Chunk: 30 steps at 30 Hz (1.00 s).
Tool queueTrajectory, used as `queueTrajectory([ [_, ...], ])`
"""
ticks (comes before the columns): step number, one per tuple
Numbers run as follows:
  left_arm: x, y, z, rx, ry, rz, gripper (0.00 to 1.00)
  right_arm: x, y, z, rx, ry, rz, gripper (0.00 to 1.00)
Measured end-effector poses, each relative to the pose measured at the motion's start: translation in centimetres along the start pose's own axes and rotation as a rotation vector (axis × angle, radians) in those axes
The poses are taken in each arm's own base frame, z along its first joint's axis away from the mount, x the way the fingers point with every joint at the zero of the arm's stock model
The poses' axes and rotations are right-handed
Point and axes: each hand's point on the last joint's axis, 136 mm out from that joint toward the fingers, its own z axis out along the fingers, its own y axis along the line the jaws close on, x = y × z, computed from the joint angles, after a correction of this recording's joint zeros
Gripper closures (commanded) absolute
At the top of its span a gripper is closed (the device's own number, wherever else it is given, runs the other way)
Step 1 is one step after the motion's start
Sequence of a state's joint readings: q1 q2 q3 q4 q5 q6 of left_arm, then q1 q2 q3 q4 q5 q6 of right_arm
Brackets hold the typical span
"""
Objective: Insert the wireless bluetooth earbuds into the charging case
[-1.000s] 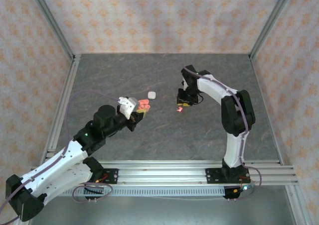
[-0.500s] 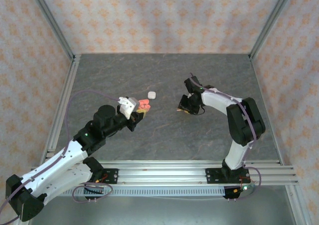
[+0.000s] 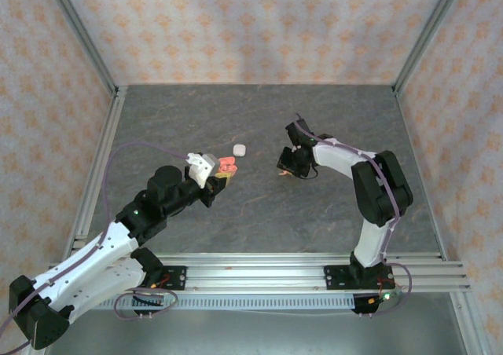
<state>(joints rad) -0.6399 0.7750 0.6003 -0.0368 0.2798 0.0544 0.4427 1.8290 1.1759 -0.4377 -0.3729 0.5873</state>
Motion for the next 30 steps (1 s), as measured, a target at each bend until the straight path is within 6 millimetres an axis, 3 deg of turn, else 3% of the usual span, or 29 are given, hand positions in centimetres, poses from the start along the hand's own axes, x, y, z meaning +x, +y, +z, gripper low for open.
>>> queueTrajectory([
  [16, -0.1, 0.0, 0.0, 0.000, -0.001, 0.001, 1.00, -0.1, 0.3, 0.7, 0.018, 0.007, -0.015, 0.69],
  [30, 0.2, 0.0, 0.3, 0.000, 0.013, 0.003, 1.00, -1.0, 1.0, -0.2, 0.020, -0.030, -0.038, 0.69],
])
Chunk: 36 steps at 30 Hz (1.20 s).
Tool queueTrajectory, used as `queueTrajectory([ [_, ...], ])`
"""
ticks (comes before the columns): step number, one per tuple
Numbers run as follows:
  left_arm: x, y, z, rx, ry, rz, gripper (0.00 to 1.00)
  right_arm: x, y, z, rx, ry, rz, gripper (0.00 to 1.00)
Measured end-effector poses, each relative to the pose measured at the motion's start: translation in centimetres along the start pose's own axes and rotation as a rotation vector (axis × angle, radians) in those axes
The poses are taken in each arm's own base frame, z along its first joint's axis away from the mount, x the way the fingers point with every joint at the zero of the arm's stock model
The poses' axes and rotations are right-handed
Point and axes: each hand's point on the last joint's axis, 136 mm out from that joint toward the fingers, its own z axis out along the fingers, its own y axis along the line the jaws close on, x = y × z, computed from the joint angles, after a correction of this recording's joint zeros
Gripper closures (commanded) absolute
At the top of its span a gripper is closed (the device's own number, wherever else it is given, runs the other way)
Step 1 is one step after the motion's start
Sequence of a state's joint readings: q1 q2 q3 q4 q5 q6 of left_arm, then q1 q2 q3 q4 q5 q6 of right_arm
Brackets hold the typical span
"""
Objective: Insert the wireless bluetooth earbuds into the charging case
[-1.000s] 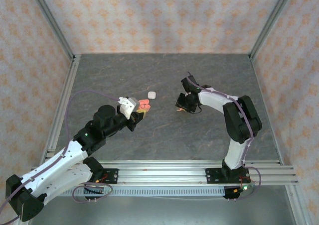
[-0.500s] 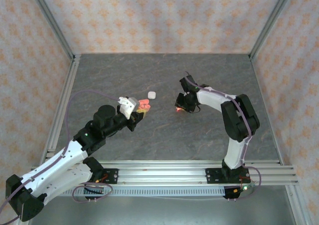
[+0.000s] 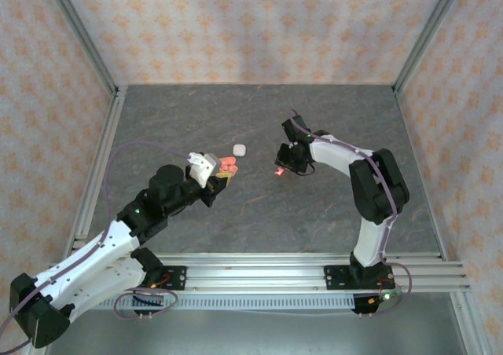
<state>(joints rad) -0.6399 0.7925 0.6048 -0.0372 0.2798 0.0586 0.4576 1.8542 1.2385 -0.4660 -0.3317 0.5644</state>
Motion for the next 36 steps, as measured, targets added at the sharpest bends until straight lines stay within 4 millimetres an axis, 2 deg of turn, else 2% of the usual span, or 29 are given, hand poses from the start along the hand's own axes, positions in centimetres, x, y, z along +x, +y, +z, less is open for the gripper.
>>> queueTrajectory([
  [9, 0.0, 0.0, 0.0, 0.000, 0.000, 0.001, 1.00, 0.8, -0.9, 0.2, 0.013, 0.010, 0.021, 0.68],
  [18, 0.0, 0.0, 0.0, 0.000, 0.000, 0.003, 1.00, 1.0, -0.3, 0.4, -0.002, 0.007, 0.015, 0.68],
  [24, 0.0, 0.0, 0.0, 0.000, 0.000, 0.004, 1.00, 1.3, -0.7, 1.4, 0.013, 0.023, 0.018, 0.69],
  [26, 0.0, 0.0, 0.0, 0.000, 0.000, 0.004, 1.00, 1.5, -1.1, 2.0, 0.026, 0.036, 0.020, 0.69],
  [36, -0.2, 0.0, -0.3, 0.000, -0.006, 0.006, 1.00, 1.4, -0.5, 2.2, 0.018, 0.035, 0.003, 0.78],
])
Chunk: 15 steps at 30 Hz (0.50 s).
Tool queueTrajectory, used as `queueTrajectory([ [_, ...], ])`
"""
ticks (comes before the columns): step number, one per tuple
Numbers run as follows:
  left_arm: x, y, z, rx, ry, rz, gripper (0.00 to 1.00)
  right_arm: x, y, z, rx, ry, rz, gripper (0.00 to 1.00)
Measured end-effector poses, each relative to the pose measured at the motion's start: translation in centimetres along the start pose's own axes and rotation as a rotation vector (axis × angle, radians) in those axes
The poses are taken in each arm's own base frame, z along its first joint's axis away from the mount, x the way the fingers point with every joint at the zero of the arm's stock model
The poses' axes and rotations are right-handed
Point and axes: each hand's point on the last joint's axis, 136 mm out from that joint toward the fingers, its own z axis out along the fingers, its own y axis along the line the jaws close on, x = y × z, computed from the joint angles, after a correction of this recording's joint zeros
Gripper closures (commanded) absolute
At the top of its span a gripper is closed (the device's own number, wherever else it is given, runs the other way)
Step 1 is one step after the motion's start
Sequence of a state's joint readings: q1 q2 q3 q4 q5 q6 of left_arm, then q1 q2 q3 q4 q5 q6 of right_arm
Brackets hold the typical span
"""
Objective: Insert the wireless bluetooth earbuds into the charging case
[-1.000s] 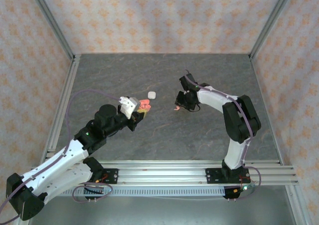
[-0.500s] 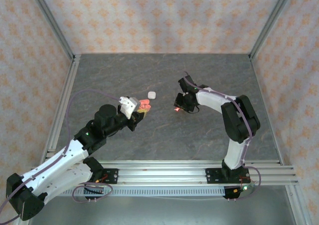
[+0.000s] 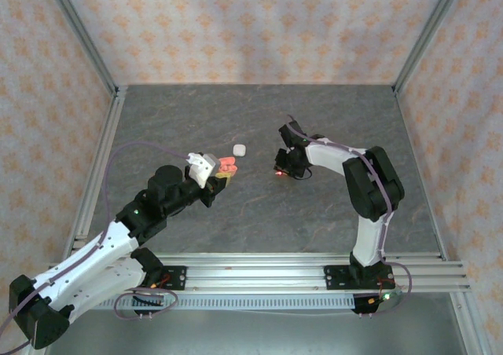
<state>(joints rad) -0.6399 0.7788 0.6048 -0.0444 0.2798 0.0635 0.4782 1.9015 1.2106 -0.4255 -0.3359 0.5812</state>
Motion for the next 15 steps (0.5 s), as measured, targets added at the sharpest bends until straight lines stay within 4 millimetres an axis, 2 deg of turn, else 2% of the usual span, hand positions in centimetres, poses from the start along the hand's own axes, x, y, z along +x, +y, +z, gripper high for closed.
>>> queueTrajectory([
  [10, 0.1, 0.0, 0.0, 0.000, 0.003, 0.010, 1.00, -0.1, 0.0, -0.8, 0.030, 0.005, -0.095, 0.84],
  [15, 0.2, 0.0, 0.1, 0.003, 0.010, 0.013, 1.00, -0.2, -0.1, -3.0, 0.043, -0.021, -0.182, 0.85],
])
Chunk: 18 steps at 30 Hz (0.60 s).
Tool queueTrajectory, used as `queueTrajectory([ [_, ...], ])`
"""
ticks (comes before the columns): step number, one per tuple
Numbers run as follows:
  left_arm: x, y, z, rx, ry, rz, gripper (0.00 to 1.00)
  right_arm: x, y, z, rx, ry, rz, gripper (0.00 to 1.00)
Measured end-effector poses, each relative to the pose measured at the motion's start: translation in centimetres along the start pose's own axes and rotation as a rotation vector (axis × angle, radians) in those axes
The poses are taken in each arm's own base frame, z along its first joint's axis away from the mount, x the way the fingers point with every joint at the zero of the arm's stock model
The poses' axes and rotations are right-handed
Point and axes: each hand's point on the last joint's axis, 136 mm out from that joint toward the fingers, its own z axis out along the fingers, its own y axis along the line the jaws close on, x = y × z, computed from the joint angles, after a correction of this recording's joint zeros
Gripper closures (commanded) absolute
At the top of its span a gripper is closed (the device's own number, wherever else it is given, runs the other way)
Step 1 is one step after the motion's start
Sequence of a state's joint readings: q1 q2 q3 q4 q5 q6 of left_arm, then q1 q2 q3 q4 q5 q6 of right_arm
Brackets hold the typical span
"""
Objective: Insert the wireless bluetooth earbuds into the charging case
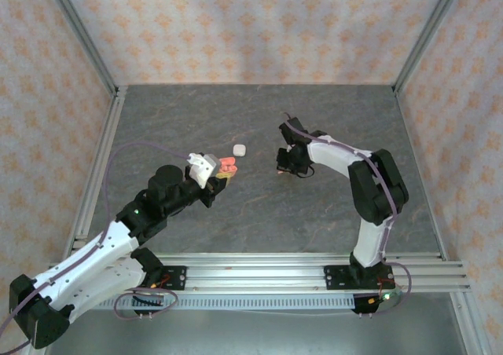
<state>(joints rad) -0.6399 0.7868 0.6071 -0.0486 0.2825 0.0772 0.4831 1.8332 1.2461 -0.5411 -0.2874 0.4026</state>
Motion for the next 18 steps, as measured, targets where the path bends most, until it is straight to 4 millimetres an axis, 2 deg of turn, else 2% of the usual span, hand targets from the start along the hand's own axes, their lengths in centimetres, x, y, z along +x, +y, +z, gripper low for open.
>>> queueTrajectory([
  [5, 0.1, -0.3, 0.6, 0.024, 0.018, -0.002, 1.00, -0.9, 1.2, -4.2, -0.032, -0.094, -0.107, 0.87],
  [10, -0.9, -0.8, 0.9, 0.055, 0.011, -0.002, 1.00, -1.4, 2.6, -8.6, -0.065, -0.195, -0.221, 0.88],
  [18, -1.9, -1.7, 1.4, 0.112, 0.002, -0.006, 1.00, -0.3, 4.3, -15.0, -0.087, -0.332, -0.411, 0.91],
])
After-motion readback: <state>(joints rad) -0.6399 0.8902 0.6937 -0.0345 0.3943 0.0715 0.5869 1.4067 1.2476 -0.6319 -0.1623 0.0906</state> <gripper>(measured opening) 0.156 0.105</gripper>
